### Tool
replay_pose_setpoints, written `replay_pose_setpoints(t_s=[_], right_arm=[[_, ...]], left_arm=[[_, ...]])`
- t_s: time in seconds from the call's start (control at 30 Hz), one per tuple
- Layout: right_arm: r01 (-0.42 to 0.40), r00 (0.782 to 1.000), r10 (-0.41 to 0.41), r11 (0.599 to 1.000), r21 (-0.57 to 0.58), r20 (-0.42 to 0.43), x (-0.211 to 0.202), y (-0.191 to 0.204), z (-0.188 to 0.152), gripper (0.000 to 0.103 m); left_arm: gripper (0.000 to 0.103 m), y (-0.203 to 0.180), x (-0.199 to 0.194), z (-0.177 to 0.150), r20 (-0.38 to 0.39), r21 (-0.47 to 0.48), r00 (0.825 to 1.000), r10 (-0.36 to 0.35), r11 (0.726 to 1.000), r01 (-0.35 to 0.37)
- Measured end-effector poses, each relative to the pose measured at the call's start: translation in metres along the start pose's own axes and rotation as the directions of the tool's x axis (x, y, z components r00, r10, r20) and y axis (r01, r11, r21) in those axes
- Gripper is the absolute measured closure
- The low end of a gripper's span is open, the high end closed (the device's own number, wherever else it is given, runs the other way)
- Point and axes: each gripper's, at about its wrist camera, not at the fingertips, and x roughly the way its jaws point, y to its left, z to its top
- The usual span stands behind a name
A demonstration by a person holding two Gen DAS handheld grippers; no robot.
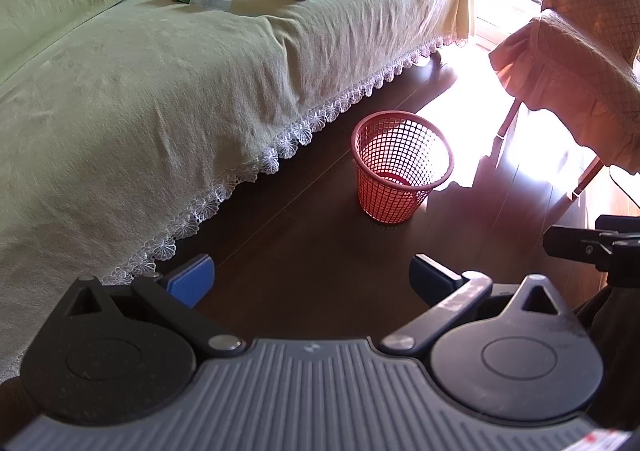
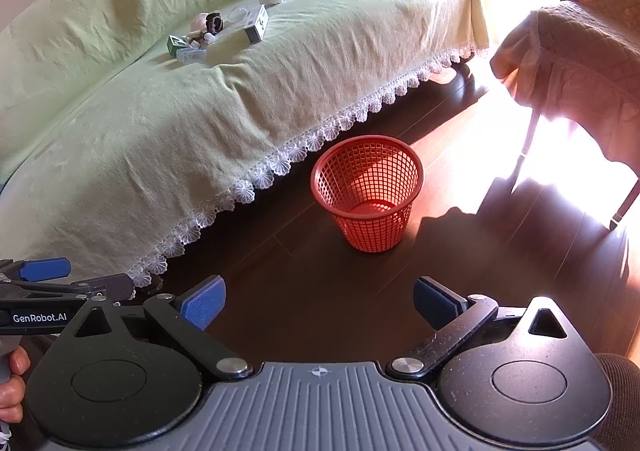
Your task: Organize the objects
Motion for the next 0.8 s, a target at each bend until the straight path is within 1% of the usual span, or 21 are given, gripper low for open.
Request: replay_pose_setpoints(t_s=[0.17,0.27,0.37,0.5,0.6,0.63,0.73,0.8], right_arm=[[0.034,0.999,-0.034,0.999,-0.003,0.013,0.01,-0.005,0.007,0.006],[0.014,1.0,-0.014,0.998,0.067,0.001,0.021,-0.02,0.016,0.006],[0.018,1.0,-0.018,0.995,0.097,-0.008,0.032,-0.034,0.027,0.006],[0.036,0.999,-0.039,0.988,0.15,0.017,0.054,-0.052,0.045,0.006],[0.074,0.997,-0.076,0.98,0.184,0.004,0.079,-0.065,0.062,0.006],[0.083,0.997,-0.083,0.978,0.19,-0.005,0.088,-0.069,0.066,0.008],[0.106,0.994,-0.096,0.967,0.233,-0.052,0.125,-0.087,0.078,0.026],[0.117,0.992,-0.098,0.951,0.287,-0.082,0.154,-0.104,0.081,0.028]], left_arm=[[0.001,0.002,0.015,0.01,-0.009,0.012,1.0,-0.011,1.0,0.011],[0.001,0.005,0.027,0.018,-0.021,0.021,1.0,-0.023,0.999,0.024],[0.001,0.01,0.042,0.026,-0.028,0.031,0.999,-0.031,0.999,0.031],[0.001,0.019,0.067,0.041,-0.036,0.048,0.999,-0.016,0.999,0.018],[0.001,0.027,0.089,0.057,-0.046,0.063,0.999,-0.013,0.998,0.016],[0.001,0.03,0.096,0.063,-0.049,0.066,0.999,-0.013,0.998,0.017],[0.001,0.039,0.121,0.08,-0.045,0.077,0.999,-0.015,0.997,0.018],[0.001,0.044,0.135,0.09,-0.041,0.078,0.999,-0.011,0.997,0.014]])
